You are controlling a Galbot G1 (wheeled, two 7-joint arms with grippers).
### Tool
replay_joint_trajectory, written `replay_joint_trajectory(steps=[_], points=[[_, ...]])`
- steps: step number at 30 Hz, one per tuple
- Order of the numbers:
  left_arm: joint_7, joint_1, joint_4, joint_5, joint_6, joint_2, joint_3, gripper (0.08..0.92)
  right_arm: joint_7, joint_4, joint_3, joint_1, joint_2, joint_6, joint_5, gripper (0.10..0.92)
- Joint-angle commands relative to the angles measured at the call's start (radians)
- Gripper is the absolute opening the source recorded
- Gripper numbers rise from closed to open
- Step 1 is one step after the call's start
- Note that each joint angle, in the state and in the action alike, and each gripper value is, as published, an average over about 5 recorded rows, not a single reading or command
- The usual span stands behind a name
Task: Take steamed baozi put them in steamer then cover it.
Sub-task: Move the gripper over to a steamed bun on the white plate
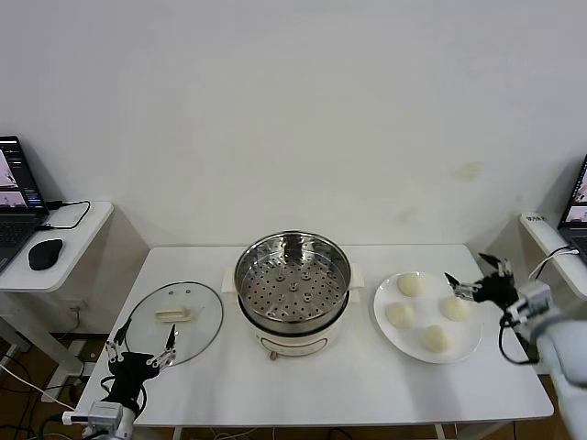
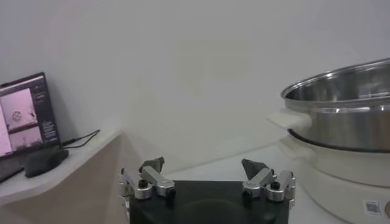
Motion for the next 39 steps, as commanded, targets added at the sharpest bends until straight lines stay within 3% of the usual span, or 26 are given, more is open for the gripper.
replay_joint_trajectory(steps=[1, 7, 15, 27, 39], points=[[-0.001, 0.040, -0.053, 0.031, -0.001, -0.038, -0.020, 0.823, -0.393, -0.273, -0.394, 0.484, -0.136, 0.180, -0.395, 0.823], [0.000, 0.055, -0.079, 0.032, -0.001, -0.058, -0.051, 0.823, -0.493, -0.392, -0.670, 0.674, -0.102, 0.280, -0.388, 0.822], [-0.001, 0.073, -0.098, 0.033, -0.004, -0.076, -0.069, 0.823, -0.516, -0.537, -0.959, 0.788, -0.006, 0.344, -0.371, 0.823], [0.000, 0.089, -0.096, 0.034, -0.004, -0.071, -0.082, 0.823, -0.468, -0.830, -0.828, 0.720, 0.184, 0.481, -0.467, 0.822], [0.000, 0.093, -0.085, 0.043, -0.004, -0.072, -0.076, 0.823, -0.366, -0.914, -0.726, 0.714, 0.273, 0.468, -0.459, 0.823]])
